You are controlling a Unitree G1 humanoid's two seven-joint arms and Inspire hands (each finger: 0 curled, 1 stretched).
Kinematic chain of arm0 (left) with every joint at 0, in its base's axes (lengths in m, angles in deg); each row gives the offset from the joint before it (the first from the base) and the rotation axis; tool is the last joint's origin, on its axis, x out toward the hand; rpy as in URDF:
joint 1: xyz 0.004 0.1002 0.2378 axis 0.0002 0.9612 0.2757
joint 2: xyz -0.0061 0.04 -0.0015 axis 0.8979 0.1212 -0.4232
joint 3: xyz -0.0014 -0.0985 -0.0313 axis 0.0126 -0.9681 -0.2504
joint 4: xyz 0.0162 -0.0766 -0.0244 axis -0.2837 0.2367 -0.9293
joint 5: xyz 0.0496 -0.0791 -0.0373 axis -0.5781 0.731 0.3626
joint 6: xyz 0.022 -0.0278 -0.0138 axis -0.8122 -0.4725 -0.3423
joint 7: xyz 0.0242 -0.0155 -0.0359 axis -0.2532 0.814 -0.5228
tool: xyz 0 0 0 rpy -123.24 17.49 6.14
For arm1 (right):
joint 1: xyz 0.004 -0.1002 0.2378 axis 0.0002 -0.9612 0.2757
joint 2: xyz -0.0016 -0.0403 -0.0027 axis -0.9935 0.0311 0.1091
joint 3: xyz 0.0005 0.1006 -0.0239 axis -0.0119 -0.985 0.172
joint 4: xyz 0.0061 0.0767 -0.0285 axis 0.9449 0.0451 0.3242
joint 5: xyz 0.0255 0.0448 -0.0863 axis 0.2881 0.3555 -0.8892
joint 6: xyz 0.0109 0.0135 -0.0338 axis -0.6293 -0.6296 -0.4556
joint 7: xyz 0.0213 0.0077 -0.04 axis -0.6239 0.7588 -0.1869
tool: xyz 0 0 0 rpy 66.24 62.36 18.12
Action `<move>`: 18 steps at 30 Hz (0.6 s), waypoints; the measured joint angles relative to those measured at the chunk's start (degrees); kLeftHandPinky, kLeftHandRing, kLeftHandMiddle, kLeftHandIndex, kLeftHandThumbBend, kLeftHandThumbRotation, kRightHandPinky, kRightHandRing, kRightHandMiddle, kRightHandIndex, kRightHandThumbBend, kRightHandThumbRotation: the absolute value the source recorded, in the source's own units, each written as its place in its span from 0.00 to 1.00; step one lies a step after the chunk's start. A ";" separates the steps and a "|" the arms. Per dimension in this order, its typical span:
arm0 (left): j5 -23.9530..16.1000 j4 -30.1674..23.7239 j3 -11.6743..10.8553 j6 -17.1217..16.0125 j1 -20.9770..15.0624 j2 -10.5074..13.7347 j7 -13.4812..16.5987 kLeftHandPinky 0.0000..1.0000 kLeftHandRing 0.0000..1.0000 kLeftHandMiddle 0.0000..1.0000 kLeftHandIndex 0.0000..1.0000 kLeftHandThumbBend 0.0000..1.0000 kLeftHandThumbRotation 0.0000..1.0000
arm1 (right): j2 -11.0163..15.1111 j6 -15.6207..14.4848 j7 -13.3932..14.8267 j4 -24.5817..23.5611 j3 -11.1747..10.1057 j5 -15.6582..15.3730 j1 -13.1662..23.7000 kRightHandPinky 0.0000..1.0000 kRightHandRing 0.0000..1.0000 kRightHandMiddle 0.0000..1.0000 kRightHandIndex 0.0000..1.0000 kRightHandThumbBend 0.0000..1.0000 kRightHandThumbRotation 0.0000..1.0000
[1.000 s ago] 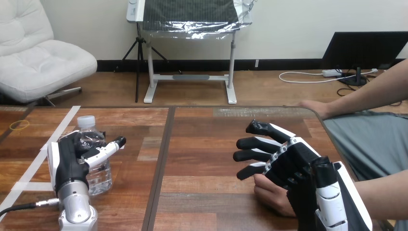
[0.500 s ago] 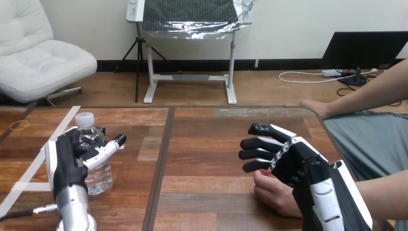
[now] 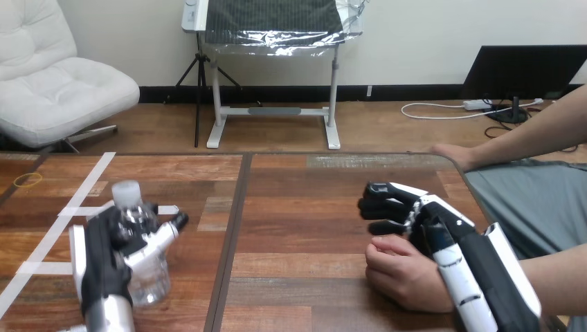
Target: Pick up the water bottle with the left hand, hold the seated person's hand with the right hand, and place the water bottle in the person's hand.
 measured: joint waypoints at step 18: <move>0.24 -13.95 1.67 -0.40 11.60 -4.13 -2.65 0.26 0.31 0.37 0.40 0.61 0.00 | 9.47 -0.06 1.16 9.37 -7.28 -6.28 7.29 0.64 0.73 0.76 0.75 0.63 0.68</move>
